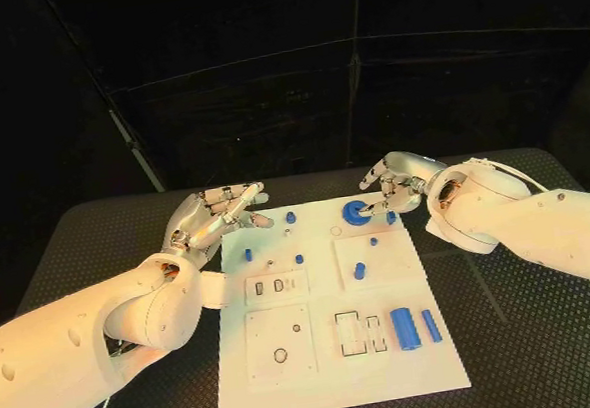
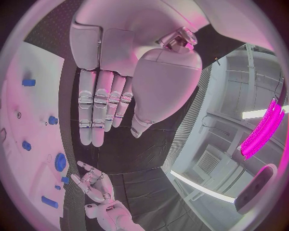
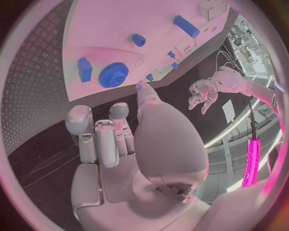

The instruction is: Assemble the parts on the task board

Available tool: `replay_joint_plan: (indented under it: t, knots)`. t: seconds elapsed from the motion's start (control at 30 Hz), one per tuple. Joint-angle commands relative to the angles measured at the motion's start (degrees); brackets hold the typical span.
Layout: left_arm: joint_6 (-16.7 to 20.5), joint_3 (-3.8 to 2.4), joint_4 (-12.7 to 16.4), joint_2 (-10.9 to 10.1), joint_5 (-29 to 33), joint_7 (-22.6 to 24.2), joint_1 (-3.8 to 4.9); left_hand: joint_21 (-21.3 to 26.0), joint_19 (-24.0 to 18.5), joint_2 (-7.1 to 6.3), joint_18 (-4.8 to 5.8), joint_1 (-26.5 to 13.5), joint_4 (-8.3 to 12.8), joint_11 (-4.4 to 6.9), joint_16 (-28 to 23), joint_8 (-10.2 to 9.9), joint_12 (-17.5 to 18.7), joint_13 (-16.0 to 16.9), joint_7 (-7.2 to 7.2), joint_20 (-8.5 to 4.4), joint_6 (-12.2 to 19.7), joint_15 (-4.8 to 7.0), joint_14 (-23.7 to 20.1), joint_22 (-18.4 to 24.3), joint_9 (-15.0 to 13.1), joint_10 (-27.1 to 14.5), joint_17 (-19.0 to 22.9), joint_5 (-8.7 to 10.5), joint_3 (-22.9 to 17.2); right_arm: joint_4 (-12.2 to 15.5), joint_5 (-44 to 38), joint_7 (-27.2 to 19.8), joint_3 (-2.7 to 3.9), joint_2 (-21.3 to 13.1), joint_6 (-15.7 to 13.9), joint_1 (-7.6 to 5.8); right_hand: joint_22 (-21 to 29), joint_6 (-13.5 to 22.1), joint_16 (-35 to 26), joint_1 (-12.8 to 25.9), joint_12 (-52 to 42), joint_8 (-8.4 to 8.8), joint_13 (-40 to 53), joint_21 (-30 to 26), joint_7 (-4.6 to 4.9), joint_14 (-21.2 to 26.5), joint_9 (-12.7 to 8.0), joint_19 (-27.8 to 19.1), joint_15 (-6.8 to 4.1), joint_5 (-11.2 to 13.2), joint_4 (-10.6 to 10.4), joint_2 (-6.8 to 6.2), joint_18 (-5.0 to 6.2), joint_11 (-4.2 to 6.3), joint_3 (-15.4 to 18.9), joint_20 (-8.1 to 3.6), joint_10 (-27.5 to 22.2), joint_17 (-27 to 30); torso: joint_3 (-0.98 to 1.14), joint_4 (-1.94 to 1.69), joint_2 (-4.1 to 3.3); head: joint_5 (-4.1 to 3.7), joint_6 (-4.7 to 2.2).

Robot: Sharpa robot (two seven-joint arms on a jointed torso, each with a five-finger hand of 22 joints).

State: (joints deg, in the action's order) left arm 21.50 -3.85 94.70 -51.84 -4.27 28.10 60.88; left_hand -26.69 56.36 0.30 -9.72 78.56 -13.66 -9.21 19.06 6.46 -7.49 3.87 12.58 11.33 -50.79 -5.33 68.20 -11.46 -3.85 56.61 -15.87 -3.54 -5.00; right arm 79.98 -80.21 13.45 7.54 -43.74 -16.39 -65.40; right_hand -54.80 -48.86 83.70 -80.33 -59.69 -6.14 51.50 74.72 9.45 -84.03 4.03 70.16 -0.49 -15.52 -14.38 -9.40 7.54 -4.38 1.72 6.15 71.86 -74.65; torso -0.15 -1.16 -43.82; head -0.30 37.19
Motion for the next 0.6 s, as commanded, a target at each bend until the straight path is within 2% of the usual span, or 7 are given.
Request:
replay_joint_plan:
  t: [0.03, 0.3, 0.43, 0.6]
  knots:
    - [-0.98, -0.06, -0.03, 0.19, -0.23, 0.14, 0.05, -0.37, -0.02, 0.58, -0.66, 0.03, -0.01, -0.32, -0.20, -0.23, 0.38, -0.05, 0.49, 0.11, 0.11, -0.13, -0.19, 0.03, 0.05, 0.01, -0.10, 0.11, 0.36, -0.99, -2.62, 2.69, 0.07, 1.01, 2.76, -0.12, -0.18, 0.28, 0.47, -1.27, -3.78, -0.66, 4.34, 0.33, 0.13, -3.26, 0.04, 0.31, 0.42, 0.19, -1.58, 0.02, -0.88, 0.04, 0.25, -0.01, 1.80, -0.32, -0.07, -0.10, -0.02, -0.11, 0.25]
    - [-1.05, -0.06, -0.14, 0.37, -0.23, 0.09, 0.05, -0.38, -0.02, 0.63, -0.67, 0.10, 0.02, -0.30, -0.21, -0.24, 0.39, -0.03, 0.47, 0.11, 0.07, -0.12, -0.20, 0.03, 0.04, 0.07, -0.16, 0.10, 0.35, -3.13, -4.08, 3.53, 0.07, 3.41, 3.93, -0.11, -0.90, -0.32, 1.18, -2.12, -10.80, -1.69, 12.65, 0.77, 0.06, -3.48, 0.12, 0.63, 0.48, 0.06, -1.97, 1.07, -0.99, 0.04, 0.15, 0.04, 4.83, -1.78, -0.09, -0.13, -0.09, 0.02, 0.76]
    - [-1.07, -0.06, -0.19, 0.40, -0.23, 0.06, 0.04, -0.38, -0.02, 0.63, -0.67, 0.10, 0.02, -0.30, -0.21, -0.24, 0.39, -0.03, 0.47, 0.11, 0.07, -0.12, -0.20, 0.03, 0.04, 0.07, -0.16, 0.10, 0.35, -3.77, -5.75, 4.40, 0.07, 4.09, 4.45, -0.11, -1.09, -0.46, 1.39, -2.95, -12.78, -1.99, 15.04, 0.89, 0.02, -3.54, 0.10, 0.69, 0.46, -0.94, -1.51, 1.68, -1.02, 0.04, -0.26, 0.04, 5.60, -2.21, -0.02, -0.08, -0.06, 0.11, 0.96]
    - [-1.11, -0.06, -0.25, 0.42, -0.23, 0.04, 0.04, -0.39, -0.03, 0.69, -0.68, 0.19, 0.05, -0.28, -0.22, -0.26, 0.42, -0.02, 0.46, 0.11, 0.03, -0.11, -0.21, 0.03, 0.04, 0.12, -0.23, 0.10, 0.33, -4.41, -7.03, 5.07, 0.08, 4.48, 4.43, -0.11, -1.30, -0.57, 1.55, -3.09, -13.64, -2.16, 16.09, 1.01, 0.02, -3.59, 0.09, 0.79, 0.47, -1.19, -1.40, 2.06, -1.06, 0.04, -0.40, 0.05, 5.96, -2.56, -0.03, -0.06, -0.02, 0.08, 1.13]
